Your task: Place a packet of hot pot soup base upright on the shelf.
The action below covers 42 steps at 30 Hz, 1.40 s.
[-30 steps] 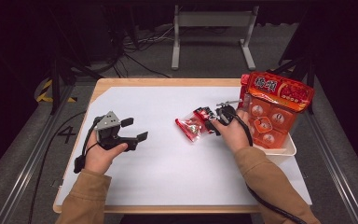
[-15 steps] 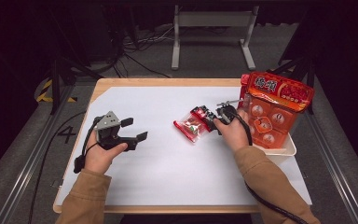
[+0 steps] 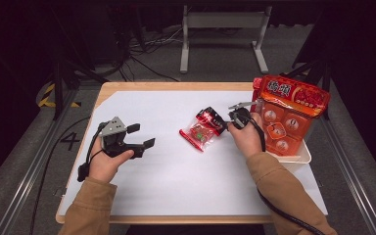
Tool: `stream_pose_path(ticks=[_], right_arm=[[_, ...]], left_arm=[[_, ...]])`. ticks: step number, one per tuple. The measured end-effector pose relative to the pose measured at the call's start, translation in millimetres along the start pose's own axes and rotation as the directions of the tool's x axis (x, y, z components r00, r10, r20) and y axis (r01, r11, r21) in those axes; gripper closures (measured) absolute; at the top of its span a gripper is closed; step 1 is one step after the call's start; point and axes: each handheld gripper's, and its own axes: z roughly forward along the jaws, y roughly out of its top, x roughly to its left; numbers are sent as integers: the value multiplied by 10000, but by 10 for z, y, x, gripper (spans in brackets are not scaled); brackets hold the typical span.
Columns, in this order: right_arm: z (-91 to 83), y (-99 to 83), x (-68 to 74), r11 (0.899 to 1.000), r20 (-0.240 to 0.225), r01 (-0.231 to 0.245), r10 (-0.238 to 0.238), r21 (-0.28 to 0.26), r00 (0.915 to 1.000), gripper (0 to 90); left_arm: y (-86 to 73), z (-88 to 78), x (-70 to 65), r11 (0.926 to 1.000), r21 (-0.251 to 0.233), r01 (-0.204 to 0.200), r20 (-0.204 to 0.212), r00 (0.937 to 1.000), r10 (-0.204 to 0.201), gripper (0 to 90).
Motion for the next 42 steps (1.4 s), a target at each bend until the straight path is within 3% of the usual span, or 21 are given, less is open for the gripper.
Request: stream_pose_path(ticks=[6,16,20,27,36,40,42], right_arm=[[-185,75,101,9965,-192,532,-546,-637,9983,900],[-477,168,321,9762,-227,1516,-1569,-1552,9873,900],[-630,196,430,9569,-191,2190,-2266,-1906,9738,900],[-881,146,585,9179,18,3305,-3384,-2196,9410,900],[-1234,51,647,8930,-132,3688,-3850,-2580,9228,900],[-1408,10,687,8792,-288,3866,-4100,-2785,9116,900],[-1509,-23,713,8725,-436,3939,-4231,-2892,9050,900]], left_arm=[[7,0,-3,9999,7,-121,0,9999,121,195],[10,29,-27,9999,50,-162,52,9999,162,194],[15,55,-51,9996,107,-255,116,9996,254,194],[45,140,-113,9991,196,-385,315,9988,379,194],[134,326,-266,9965,287,-782,735,9944,759,195],[201,419,-402,9953,210,-941,1087,9899,913,209],[236,475,-485,9934,163,-1132,1354,9847,1100,249]])
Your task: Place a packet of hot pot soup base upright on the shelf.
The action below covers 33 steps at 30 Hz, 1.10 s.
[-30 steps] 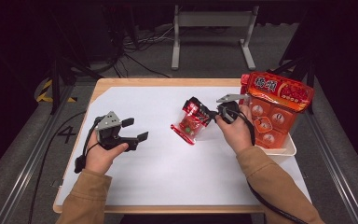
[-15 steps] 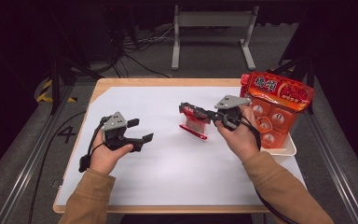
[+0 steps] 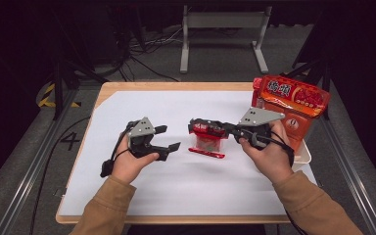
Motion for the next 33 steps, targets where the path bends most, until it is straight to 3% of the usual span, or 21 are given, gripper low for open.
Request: stream_pose_path(ticks=[8,14,18,22,26,33], right_arm=[[-167,-8,76,9993,-371,241,-251,-289,9990,900],[-278,-33,129,9965,-810,621,-665,-554,9945,900],[-309,-52,133,9961,-955,597,-657,-647,9933,900],[-355,-81,125,9954,-990,551,-627,-783,9931,900],[-426,-112,74,9952,-715,478,-541,-859,9960,900],[-523,-194,-13,9950,-484,245,-293,-966,9984,900]], left_arm=[[112,143,-123,9992,-200,-343,382,9987,350,308],[216,224,-259,9974,-364,-618,1081,9920,655,332],[280,277,-364,9937,-447,-1028,1531,9822,1085,426],[344,323,-458,9897,-515,-1336,1924,9711,1411,670],[393,373,-529,9872,-539,-1504,2123,9643,1585,819],[488,447,-688,9807,-515,-1887,2160,9566,1954,897]])
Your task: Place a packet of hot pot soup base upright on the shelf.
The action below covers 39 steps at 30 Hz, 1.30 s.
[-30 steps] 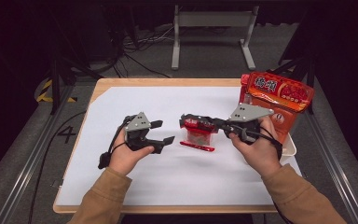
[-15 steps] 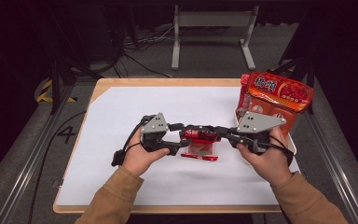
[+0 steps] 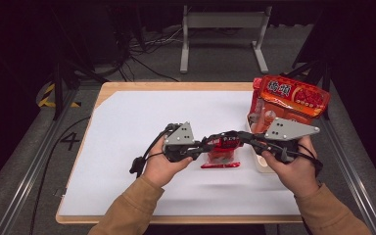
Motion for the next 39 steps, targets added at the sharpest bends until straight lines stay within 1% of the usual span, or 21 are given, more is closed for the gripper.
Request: stream_pose_path(ticks=[4,5,6,7,8,9,10,11,12,13,14,15,16,19,22,23,28,30,32,35,39], right_arm=[[-85,-38,-39,9996,198,-202,206,-190,9996,890],[-121,-57,-48,9993,317,-245,254,-282,9992,879],[-134,-65,-53,9991,379,-284,296,-321,9988,857],[-134,-65,-53,9991,379,-284,296,-321,9988,857],[-151,-79,-61,9985,395,-402,417,-378,9983,823],[-167,-99,-74,9967,252,-672,683,-447,9973,792],[-175,-116,-85,9956,182,-798,808,-486,9966,790],[-185,-131,-93,9958,297,-782,797,-483,9964,801],[-201,-147,-101,9963,457,-686,709,-510,9964,842],[-215,-154,-106,9968,558,-601,630,-523,9965,853],[-257,-155,-124,9973,731,-481,522,-559,9960,880],[-277,-151,-129,9976,805,-425,468,-538,9957,885],[-308,-142,-139,9980,975,-289,344,-567,9946,886],[-381,-130,-164,9983,1348,-166,240,-557,9906,888],[-452,-143,-207,9978,1547,-289,377,-588,9872,888],[-471,-149,-221,9976,1589,-336,430,-612,9864,888],[-555,-175,-286,9974,1823,-405,510,-604,9819,887],[-565,-180,-293,9973,1855,-407,512,-604,9813,888],[-608,-196,-324,9973,1999,-447,557,-588,9782,888],[-641,-208,-364,9980,2308,-342,454,-525,9719,889],[-691,-249,-428,9973,2510,-489,613,-554,9660,889]], left_arm=[[87,57,-38,10000,98,10,-84,10000,-10,899],[127,91,-52,9999,131,48,-114,9999,-47,899],[148,112,-55,9999,143,-24,-161,9999,27,900],[148,112,-55,9999,143,-24,-161,9999,27,900],[171,140,-63,9999,107,-29,-163,9999,30,900],[188,163,-71,10000,92,-40,-188,9998,41,900],[203,188,-74,9999,108,-96,-217,9997,98,900],[217,218,-79,9998,154,-108,-251,9996,112,900],[225,233,-80,9998,166,-139,-260,9996,144,900],[232,259,-87,10000,59,-70,-201,9998,71,900],[253,296,-95,9999,-30,-105,-259,9996,104,900],[276,329,-101,9998,-157,-132,-310,9994,127,900],[293,348,-104,9997,-189,-137,-323,9994,131,900],[366,431,-104,9993,-311,-193,-390,9991,180,900],[401,487,-103,9992,-377,-159,-382,9992,144,899],[432,543,-106,9988,-457,-156,-339,9993,141,899],[484,643,-112,9985,-497,-249,-235,9994,237,899],[495,665,-113,9984,-516,-210,-236,9995,198,899],[518,709,-102,9983,-545,-190,-199,9996,180,899],[594,831,-86,9984,-543,-174,-298,9994,158,899],[630,926,-88,9984,-502,-245,-300,9993,230,899]])
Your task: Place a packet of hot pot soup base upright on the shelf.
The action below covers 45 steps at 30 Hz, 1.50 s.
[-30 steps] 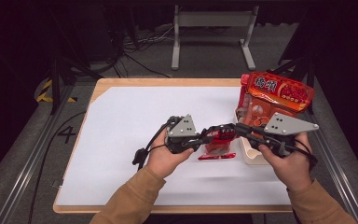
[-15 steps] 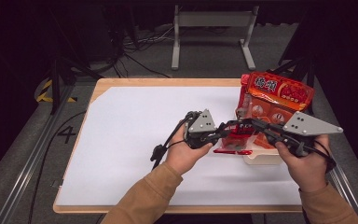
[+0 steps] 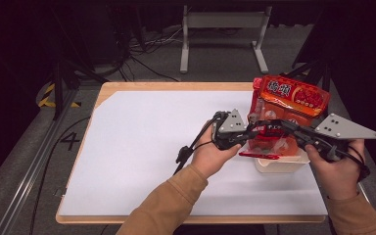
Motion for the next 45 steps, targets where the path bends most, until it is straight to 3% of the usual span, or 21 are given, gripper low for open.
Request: stream_pose_path(ticks=[6,20,33,40,45], right_arm=[[-20,-78,-72,9996,263,-51,44,273,9996,888],[-142,-236,-216,9953,834,-483,413,836,9957,892],[-197,-374,-275,9848,1136,-940,777,1458,9905,889],[-177,-440,-276,9816,1099,-1084,917,1575,9897,887],[-137,-511,-245,9767,1011,-1339,1180,1678,9878,878]], left_arm=[[-34,168,-28,9998,-42,215,181,9996,-214,899],[-22,464,-123,9999,97,118,730,9973,-125,898],[-76,711,-163,9975,686,141,1090,9938,-215,882],[-99,728,-166,9956,926,112,1107,9936,-215,862],[-112,743,-171,9962,855,194,1067,9939,-285,795]])
